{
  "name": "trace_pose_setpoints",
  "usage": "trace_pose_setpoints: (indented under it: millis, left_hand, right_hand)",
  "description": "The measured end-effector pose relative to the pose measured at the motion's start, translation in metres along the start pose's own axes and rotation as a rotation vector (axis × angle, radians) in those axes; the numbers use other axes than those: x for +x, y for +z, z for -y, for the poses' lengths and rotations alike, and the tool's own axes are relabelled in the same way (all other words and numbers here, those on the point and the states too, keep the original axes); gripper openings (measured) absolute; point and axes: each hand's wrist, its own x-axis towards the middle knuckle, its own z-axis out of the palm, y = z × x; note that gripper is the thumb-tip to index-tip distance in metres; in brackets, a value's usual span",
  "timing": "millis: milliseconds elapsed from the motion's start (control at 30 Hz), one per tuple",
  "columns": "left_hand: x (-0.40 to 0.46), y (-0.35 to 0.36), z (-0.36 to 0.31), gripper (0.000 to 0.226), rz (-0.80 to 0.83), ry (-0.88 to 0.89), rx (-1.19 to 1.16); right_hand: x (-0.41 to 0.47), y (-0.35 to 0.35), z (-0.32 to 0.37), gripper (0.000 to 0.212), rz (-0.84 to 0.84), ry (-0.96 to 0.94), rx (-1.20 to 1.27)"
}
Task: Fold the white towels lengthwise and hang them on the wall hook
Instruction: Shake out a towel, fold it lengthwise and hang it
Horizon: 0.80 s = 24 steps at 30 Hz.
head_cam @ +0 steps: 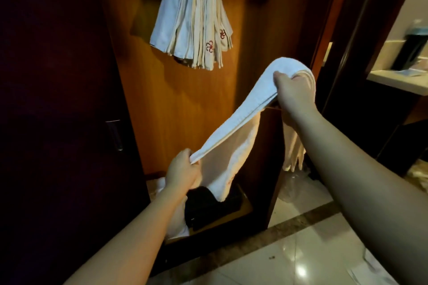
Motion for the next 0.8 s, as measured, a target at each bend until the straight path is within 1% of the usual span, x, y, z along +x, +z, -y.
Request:
trace_pose_setpoints:
  millis: [67, 133, 167, 233, 300, 333, 367, 433, 467, 500, 533, 567, 600, 633, 700, 767, 800]
  left_hand:
    - [0.000, -0.002, 0.020, 0.007, 0.032, -0.078, 0.004]
    - [0.000, -0.007, 0.033, 0.012, 0.018, -0.116, -0.023]
    - [0.001, -0.010, 0.038, 0.014, 0.006, -0.122, -0.034]
    - [0.004, -0.022, 0.043, 0.017, 0.003, -0.107, -0.020]
    - [0.011, -0.044, 0.046, 0.018, 0.006, -0.050, -0.020]
    - [0.014, -0.059, 0.044, 0.018, -0.030, -0.012, -0.101]
    - [0.016, -0.075, 0.039, 0.018, -0.103, 0.020, -0.266]
    - [0.015, -0.103, 0.027, 0.021, -0.287, 0.044, -0.789]
    - [0.016, -0.106, 0.022, 0.024, -0.283, 0.018, -1.020]
    - [0.015, -0.100, 0.019, 0.024, -0.209, -0.054, -1.150]
    - [0.013, -0.090, 0.017, 0.023, -0.109, -0.151, -1.144]
    - [0.008, -0.080, 0.016, 0.023, -0.022, -0.209, -1.066]
    - [0.005, -0.071, 0.021, 0.023, 0.009, -0.229, -0.977]
    - [0.002, -0.067, 0.025, 0.022, 0.006, -0.240, -0.938]
    - [-0.001, -0.072, 0.035, 0.015, -0.025, -0.254, -1.008]
    - [-0.001, -0.083, 0.041, 0.022, -0.061, -0.235, -1.039]
    - [0.000, -0.086, 0.044, 0.023, -0.060, -0.218, -1.002]
  right_hand:
    - [0.005, -0.007, -0.010, 0.026, -0.053, 0.015, -0.005]
    - [0.007, -0.012, -0.019, 0.027, -0.080, 0.046, 0.039]
    - [0.010, -0.013, -0.024, 0.024, -0.081, 0.077, 0.078]
    - [0.015, -0.015, -0.031, 0.015, -0.085, 0.165, 0.192]
    - [0.023, -0.019, -0.036, 0.010, -0.099, 0.227, 0.279]
    - [0.028, -0.022, -0.039, 0.015, -0.108, 0.253, 0.322]
    - [0.033, -0.026, -0.040, 0.022, -0.119, 0.280, 0.377]
    - [0.041, -0.031, -0.042, 0.033, -0.134, 0.325, 0.520]
    - [0.045, -0.033, -0.043, 0.037, -0.137, 0.338, 0.590]
    - [0.047, -0.032, -0.046, 0.044, -0.137, 0.349, 0.652]
    - [0.048, -0.030, -0.050, 0.049, -0.138, 0.368, 0.695]
    - [0.048, -0.027, -0.054, 0.050, -0.125, 0.382, 0.714]
    - [0.046, -0.025, -0.058, 0.048, -0.122, 0.395, 0.709]
    - [0.047, -0.024, -0.064, 0.046, -0.128, 0.401, 0.703]
    - [0.047, -0.027, -0.074, 0.045, -0.147, 0.417, 0.679]
    - [0.048, -0.035, -0.087, 0.047, -0.177, 0.425, 0.660]
    - [0.048, -0.038, -0.092, 0.047, -0.184, 0.426, 0.660]
